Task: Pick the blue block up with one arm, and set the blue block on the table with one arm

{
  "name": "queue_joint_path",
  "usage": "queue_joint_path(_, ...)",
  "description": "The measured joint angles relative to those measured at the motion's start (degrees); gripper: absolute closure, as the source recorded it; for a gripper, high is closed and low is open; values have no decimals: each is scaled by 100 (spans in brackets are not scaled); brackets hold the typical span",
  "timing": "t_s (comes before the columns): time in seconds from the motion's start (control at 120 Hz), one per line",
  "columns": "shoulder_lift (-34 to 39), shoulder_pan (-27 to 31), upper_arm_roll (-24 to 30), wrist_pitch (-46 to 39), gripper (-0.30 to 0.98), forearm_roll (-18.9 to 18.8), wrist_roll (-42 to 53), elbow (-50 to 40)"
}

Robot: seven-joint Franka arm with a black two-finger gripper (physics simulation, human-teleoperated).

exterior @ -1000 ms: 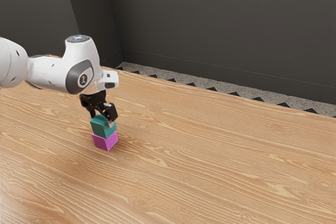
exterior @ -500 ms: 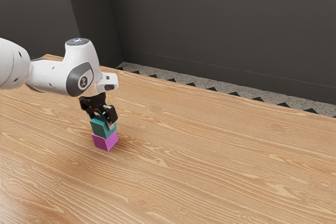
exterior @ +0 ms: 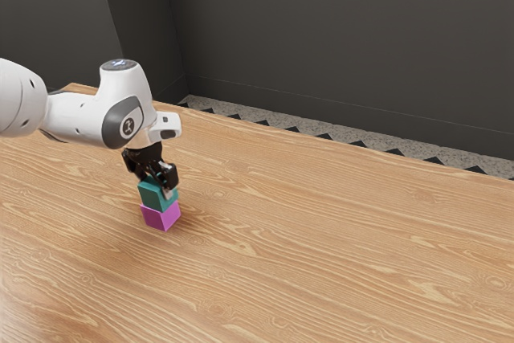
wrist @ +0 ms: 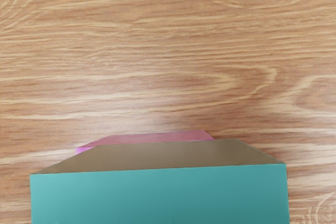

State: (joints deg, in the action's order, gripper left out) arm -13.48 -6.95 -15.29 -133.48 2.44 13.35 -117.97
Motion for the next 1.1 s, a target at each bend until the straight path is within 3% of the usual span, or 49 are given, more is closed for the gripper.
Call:
queue_joint_path(0.358,166,-7,29,-9,31,-36,-109,0)
queue_joint_path(0.442,165,13,325,-7,32,-50,-162,110)
queue_joint_path(0.608,-280,-17,952,-16,33,-28,-310,532)
queue_joint_path(0.867,-883,-9,1163,-31,34,79,-487,851)
queue_joint_path(1.1,-852,-8,1175,-23,12,157,-529,861)
